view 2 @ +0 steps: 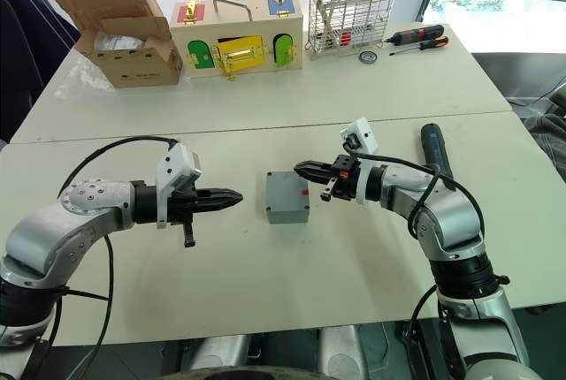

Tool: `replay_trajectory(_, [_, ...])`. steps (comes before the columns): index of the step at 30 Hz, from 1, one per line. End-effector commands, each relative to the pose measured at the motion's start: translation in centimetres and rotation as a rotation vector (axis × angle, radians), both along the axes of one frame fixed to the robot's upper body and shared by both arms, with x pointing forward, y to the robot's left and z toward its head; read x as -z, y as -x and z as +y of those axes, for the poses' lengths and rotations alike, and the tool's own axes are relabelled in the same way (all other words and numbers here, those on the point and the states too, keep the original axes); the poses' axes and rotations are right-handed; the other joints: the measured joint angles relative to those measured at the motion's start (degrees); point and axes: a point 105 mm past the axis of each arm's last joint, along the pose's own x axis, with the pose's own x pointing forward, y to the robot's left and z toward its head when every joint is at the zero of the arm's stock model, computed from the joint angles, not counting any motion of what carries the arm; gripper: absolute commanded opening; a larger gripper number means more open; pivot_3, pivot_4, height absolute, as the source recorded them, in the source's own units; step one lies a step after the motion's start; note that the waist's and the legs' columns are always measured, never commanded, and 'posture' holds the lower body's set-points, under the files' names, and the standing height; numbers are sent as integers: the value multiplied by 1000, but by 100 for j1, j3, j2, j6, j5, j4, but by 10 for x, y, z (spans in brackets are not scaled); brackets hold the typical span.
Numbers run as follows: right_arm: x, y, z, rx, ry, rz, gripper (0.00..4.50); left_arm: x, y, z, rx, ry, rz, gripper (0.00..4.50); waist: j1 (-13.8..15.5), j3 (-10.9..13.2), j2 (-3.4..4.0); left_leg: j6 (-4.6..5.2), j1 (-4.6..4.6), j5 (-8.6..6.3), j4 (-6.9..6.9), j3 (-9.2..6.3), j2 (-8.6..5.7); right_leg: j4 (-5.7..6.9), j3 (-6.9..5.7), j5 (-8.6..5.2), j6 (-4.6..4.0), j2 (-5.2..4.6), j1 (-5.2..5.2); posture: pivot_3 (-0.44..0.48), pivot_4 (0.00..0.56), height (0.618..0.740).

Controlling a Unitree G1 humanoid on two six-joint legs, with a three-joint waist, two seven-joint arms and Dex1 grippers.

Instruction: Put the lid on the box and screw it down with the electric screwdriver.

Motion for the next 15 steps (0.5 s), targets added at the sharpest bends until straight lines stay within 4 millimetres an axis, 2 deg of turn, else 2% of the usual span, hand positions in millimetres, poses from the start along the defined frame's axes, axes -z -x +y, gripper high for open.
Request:
replay_trajectory(1, [-11, -4, -1, 2, -5, -60, 60, -9, 0, -2, 9, 14, -41, 0, 1, 0, 0, 0, 0, 0, 0, 0, 0, 0, 0, 0, 0, 0, 0, 0, 150, 734])
replay_trajectory(15, [-3, -8, -3, 12, 20, -54, 60, -8, 0, -4, 4, 19, -46, 0, 0, 0, 0, 0, 0, 0, 0, 0, 0, 0, 0, 0, 0, 0, 0, 0, 150, 734])
